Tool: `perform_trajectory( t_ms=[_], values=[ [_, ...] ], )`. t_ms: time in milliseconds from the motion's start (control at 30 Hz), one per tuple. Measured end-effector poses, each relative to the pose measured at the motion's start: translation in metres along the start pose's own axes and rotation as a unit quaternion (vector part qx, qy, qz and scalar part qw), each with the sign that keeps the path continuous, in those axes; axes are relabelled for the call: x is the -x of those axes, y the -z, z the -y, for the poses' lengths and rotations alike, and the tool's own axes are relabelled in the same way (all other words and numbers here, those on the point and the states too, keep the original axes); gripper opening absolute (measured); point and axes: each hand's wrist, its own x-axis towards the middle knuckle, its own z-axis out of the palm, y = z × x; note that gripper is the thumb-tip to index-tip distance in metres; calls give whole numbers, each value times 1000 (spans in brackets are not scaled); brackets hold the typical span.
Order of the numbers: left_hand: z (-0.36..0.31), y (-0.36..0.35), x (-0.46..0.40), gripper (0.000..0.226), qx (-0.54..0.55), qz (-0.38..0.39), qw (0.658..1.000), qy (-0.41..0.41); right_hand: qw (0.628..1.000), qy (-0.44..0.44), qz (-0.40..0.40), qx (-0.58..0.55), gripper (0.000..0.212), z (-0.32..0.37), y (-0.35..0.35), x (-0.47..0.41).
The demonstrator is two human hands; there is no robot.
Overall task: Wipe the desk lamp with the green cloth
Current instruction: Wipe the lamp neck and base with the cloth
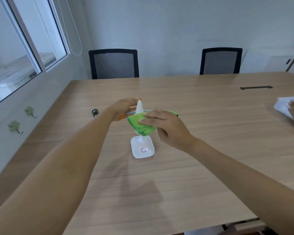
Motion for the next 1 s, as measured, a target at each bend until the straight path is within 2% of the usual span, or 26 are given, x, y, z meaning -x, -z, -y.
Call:
perform_trajectory(
  t_ms=[133, 233, 333, 500, 567, 667, 867, 933, 1000],
  values=[
    [-3, -2, 1, 29, 3, -6, 1000, 15, 996, 77, 7, 48, 48, 15, 5, 33],
    [-5, -3, 3, 30, 10, -10, 1000, 12, 994, 91, -32, 54, 49, 19, 13, 34],
    [-3, -1, 0, 37, -10, -1, 1000, 5, 995, 25, -69, 62, 52, 11, 17, 9],
    [-4, -2, 5, 11, -10, 10, 1000, 5, 997, -69, 9, 46, 60, -15, 1, -29],
    [-5, -2, 8, 12, -11, 23, 1000, 5, 997, -73, 20, 32, 60, -14, -4, -30],
    [-6, -3, 7, 21, -3, 21, 1000, 7, 999, -27, 14, 29, 55, 0, -3, -17],
    [-11, -4, 10, 29, -3, -8, 1000, 26, 987, 124, -9, 101, 45, 27, 0, 33],
    [-12, -5, 11, 29, -9, -9, 1000, 27, 986, 126, -42, 104, 48, 27, 4, 29],
    [-12, -5, 13, 25, -2, 1, 1000, 20, 989, 78, -62, 108, 46, 17, 4, 12]
  ],
)
